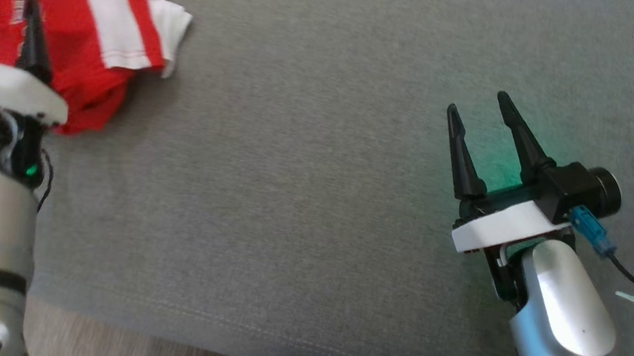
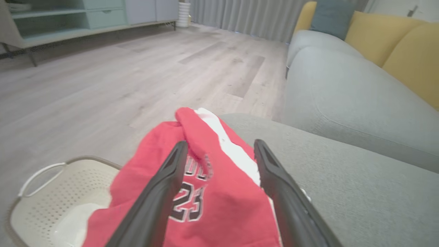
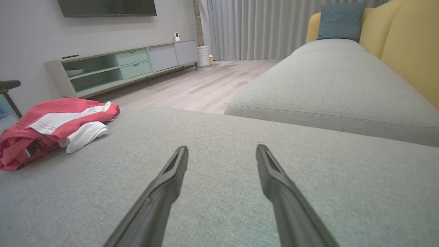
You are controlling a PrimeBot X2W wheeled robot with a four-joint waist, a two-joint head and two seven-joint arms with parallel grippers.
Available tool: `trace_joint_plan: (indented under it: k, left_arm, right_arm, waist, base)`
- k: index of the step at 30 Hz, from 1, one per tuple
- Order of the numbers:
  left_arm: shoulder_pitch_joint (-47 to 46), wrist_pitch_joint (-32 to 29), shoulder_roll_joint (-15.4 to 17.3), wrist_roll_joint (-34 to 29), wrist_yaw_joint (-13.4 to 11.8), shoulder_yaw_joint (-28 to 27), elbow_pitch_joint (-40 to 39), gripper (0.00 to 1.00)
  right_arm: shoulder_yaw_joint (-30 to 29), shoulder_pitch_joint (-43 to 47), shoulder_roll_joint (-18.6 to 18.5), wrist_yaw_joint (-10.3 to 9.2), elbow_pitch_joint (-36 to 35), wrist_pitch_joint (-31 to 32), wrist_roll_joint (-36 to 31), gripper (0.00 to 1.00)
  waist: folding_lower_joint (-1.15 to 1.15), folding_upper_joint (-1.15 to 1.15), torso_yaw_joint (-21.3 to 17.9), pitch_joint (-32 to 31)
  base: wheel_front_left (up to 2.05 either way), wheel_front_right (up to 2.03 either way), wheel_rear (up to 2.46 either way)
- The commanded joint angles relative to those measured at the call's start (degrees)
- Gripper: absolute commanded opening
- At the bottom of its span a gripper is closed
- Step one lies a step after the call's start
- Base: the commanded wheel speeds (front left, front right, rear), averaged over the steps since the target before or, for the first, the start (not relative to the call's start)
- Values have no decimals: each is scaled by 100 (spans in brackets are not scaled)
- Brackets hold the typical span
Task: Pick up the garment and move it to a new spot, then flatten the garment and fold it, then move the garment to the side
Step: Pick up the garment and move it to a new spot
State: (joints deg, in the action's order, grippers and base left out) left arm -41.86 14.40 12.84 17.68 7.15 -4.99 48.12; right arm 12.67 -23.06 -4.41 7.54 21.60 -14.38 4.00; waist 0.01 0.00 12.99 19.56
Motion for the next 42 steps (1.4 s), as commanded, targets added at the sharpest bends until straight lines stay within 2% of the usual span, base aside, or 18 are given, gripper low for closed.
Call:
trace_joint_plan:
  k: [1, 4, 8, 13, 14, 15, 21, 28, 34, 42]
  left_arm:
    - [-276, 27, 406, 234, 32, 92, 68, 100]
    - [-536, -66, 614, 491, 33, 367, 431, 100]
    - [-813, -153, 868, 524, 27, 515, 1041, 100]
    - [-1130, -162, 900, 429, -39, 639, 1573, 100]
    - [-1181, -139, 898, 411, -37, 667, 1631, 60]
    - [-1261, -99, 890, 364, -26, 747, 1720, 0]
    - [-1542, 28, 867, 214, 5, 983, 1595, 0]
    - [-1801, 57, 598, 102, 28, 1298, 927, 0]
    - [-1709, 59, 152, 166, 32, 1856, 189, 0]
    - [-1551, 59, -577, 509, 33, 2946, -554, 0]
  right_arm:
    - [169, -151, 47, -5, -228, -62, -20, 100]
    - [224, -218, 57, -5, -267, -62, -11, 100]
    - [249, -283, 66, -5, -297, -62, -15, 100]
    - [150, -323, 74, -5, -326, -62, -26, 100]
    - [131, -325, 77, -5, -327, -62, -26, 100]
    - [107, -335, 84, -5, -327, -62, -15, 100]
    - [76, -342, 116, -5, -321, -62, 56, 100]
    - [80, -256, 147, -5, -380, -62, 193, 100]
    - [207, -194, 151, -5, -475, -62, 497, 100]
    - [266, -68, 152, -5, -617, -62, 729, 100]
  waist:
    - [-1, 0, -184, 208]
    - [-1, 0, -295, 336]
    - [-1, 0, -429, 479]
    - [-1, 0, -524, 582]
    - [-1, 0, -539, 587]
    - [-1, 0, -576, 587]
    - [-1, 0, -714, 489]
    - [-1, 0, -1026, 241]
    - [-1, 0, -1535, -4]
    - [-1, 0, -2258, -226]
  base:
    - [0, 0, 0]
    - [0, 0, 0]
    - [0, 0, 0]
    - [0, 0, 0]
    - [0, 0, 0]
    - [0, 0, 0]
    - [0, 0, 0]
    - [0, 0, 0]
    - [0, 0, 0]
    - [0, 0, 0]
